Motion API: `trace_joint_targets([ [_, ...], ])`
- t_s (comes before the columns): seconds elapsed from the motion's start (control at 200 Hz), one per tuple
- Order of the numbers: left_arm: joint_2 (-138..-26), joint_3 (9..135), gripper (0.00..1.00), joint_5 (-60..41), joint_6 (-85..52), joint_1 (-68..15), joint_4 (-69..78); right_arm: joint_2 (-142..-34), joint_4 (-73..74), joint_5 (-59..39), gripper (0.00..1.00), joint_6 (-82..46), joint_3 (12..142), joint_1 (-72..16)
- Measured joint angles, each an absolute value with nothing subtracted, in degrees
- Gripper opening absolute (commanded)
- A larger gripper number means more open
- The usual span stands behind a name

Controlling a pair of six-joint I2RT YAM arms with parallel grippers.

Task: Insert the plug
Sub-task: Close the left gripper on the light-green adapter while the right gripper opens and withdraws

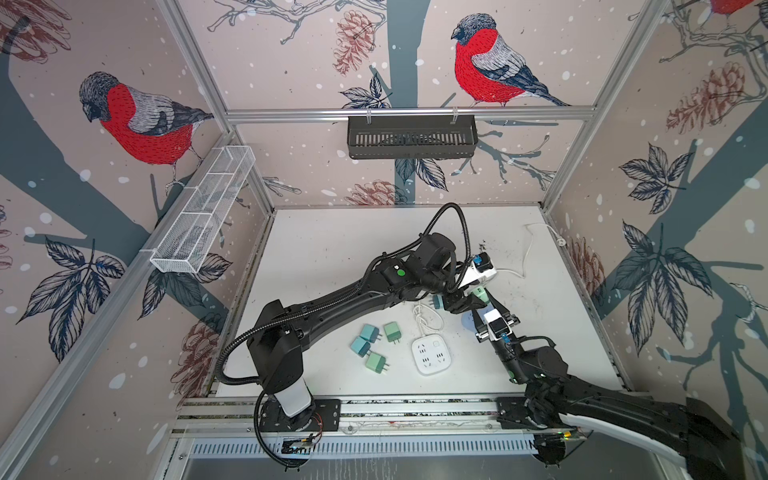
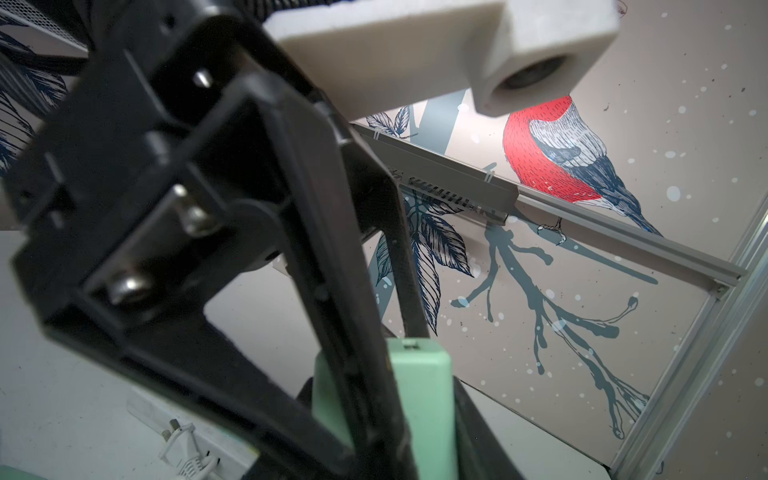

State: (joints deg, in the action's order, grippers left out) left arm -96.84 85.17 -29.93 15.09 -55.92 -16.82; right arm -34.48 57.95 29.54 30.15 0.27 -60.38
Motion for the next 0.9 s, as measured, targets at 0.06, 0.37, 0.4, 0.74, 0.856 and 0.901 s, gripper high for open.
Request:
trace_joint_targets([
  [0.06, -97.54, 86.02, 0.59, -30.02, 15.16, -55.96, -17.56, -34.48, 57.93, 29.54, 0.0, 30.24, 0.27, -60.42],
  [0.37, -100.2, 89.56, 0.14, -30.79, 13.5, -56.27, -21.17, -34.96, 57.69, 30.85, 0.0, 32.6, 0.27, -60.4],
  [0.4, -100.38, 89.73, 0.1, -30.92, 13.3, -56.27, -21.26, -34.94, 57.65, 31.24, 0.0, 32.91, 0.27, -60.4],
  [0.74, -99.66, 88.68, 0.0, -30.68, 15.53, -56.27, -21.21, -34.46, 56.97, 30.46, 0.99, 31.57, 0.3, -60.42],
  [0.856, -97.8, 86.21, 0.0, -27.38, 16.53, -56.07, -19.92, -34.11, 54.83, 30.2, 0.99, 29.95, 1.28, -60.42],
  [0.901, -96.55, 84.77, 0.0, -25.23, 16.88, -55.9, -18.92, -33.67, 52.82, 30.09, 1.0, 28.84, 2.68, -60.31],
])
